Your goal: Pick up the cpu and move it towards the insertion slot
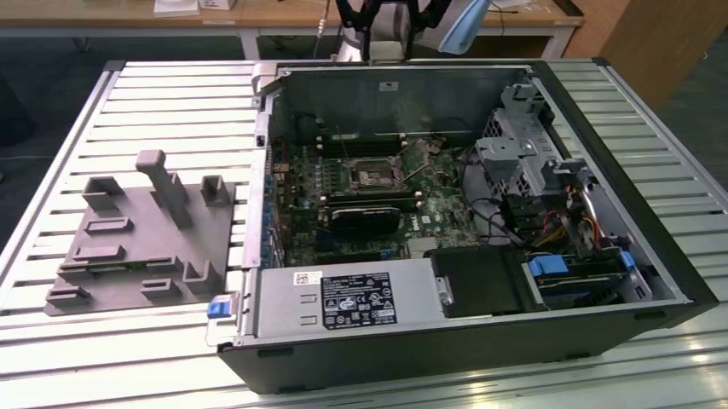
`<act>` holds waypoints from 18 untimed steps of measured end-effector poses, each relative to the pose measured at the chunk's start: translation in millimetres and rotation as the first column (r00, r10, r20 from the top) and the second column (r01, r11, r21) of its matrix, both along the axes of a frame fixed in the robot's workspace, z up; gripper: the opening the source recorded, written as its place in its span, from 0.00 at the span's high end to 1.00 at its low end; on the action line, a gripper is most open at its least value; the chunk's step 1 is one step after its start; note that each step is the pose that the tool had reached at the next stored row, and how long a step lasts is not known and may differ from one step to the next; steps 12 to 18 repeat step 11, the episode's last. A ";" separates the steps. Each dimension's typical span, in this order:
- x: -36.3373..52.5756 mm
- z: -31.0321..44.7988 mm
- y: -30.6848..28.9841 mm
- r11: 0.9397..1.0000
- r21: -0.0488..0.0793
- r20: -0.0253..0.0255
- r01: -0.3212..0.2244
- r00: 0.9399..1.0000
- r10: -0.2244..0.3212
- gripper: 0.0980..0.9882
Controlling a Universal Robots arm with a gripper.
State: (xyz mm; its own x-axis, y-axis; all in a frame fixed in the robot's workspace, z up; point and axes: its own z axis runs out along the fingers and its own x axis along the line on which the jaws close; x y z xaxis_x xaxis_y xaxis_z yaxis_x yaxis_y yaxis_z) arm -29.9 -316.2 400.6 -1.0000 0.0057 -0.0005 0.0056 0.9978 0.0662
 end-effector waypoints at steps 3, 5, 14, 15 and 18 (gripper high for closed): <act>5.0 -0.8 2.3 1.000 0.000 0.000 0.000 1.000 0.000 0.50; 7.0 -1.3 3.1 1.000 0.000 0.000 0.000 1.000 0.000 0.50; 7.3 -1.4 3.2 1.000 0.000 0.001 0.000 1.000 0.000 0.50; 7.3 -1.4 3.2 1.000 0.000 0.001 0.000 1.000 0.000 0.50; 7.3 -1.4 3.2 1.000 0.000 0.001 0.000 1.000 0.000 0.50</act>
